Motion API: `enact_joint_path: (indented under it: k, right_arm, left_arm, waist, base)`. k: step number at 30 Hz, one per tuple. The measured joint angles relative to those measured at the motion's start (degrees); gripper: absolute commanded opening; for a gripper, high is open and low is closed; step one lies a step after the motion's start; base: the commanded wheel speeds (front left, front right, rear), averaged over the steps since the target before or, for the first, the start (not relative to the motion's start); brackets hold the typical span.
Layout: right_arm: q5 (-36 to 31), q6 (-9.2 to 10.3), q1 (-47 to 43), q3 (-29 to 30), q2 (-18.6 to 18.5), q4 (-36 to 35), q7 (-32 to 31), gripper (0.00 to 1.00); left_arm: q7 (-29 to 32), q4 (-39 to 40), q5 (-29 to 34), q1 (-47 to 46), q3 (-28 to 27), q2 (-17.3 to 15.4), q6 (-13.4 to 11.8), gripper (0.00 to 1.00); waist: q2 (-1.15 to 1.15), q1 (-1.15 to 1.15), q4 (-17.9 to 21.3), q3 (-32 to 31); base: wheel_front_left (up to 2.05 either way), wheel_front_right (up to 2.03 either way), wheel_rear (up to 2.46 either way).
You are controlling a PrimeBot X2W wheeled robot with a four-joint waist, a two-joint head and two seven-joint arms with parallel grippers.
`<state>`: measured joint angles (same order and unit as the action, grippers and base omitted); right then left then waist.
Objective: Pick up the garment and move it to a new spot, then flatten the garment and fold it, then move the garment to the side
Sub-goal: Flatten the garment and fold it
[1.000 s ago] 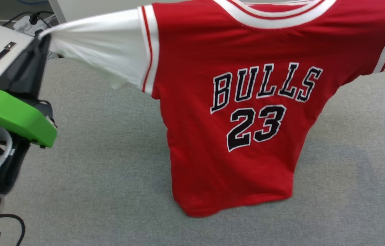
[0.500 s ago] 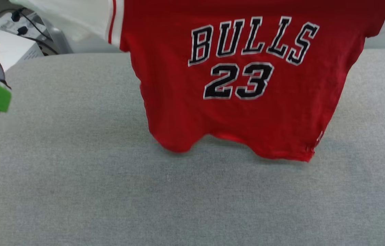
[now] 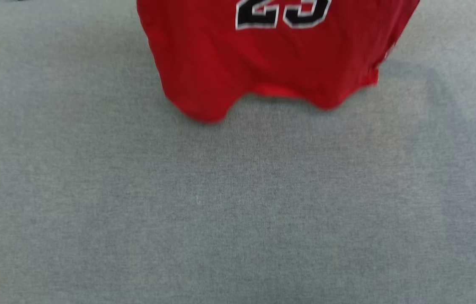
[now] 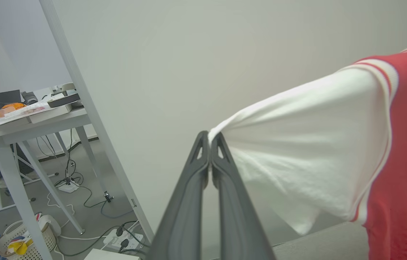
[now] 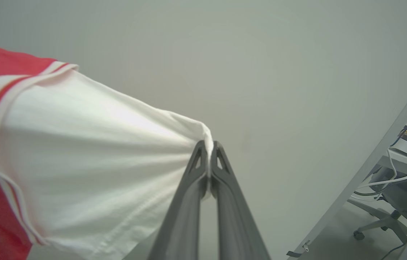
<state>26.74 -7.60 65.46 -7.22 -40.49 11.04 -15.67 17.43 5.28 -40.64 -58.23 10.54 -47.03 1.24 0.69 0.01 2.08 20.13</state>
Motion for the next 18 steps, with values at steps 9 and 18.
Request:
enact_joint_path:
  k: [9, 18]
  right_arm:
    - [-4.2, -0.01, 20.2, -3.8, 2.7, 14.2, 4.9, 0.00]
    - [-10.0, -0.01, 31.5, -2.6, 8.0, 28.0, 13.5, 0.00]
  left_arm:
    - [-3.2, -17.0, 5.2, -23.5, 4.9, 4.3, 4.0, 0.00]
    - [-13.2, -32.4, 9.6, -37.9, 8.4, 9.6, 5.6, 0.00]
  waist:
    - [0.00, 0.01, 0.3, 10.1]
    - [0.00, 0.01, 0.4, 17.4]
  base:
    - [0.00, 0.00, 0.00]
    - [0.00, 0.00, 0.00]
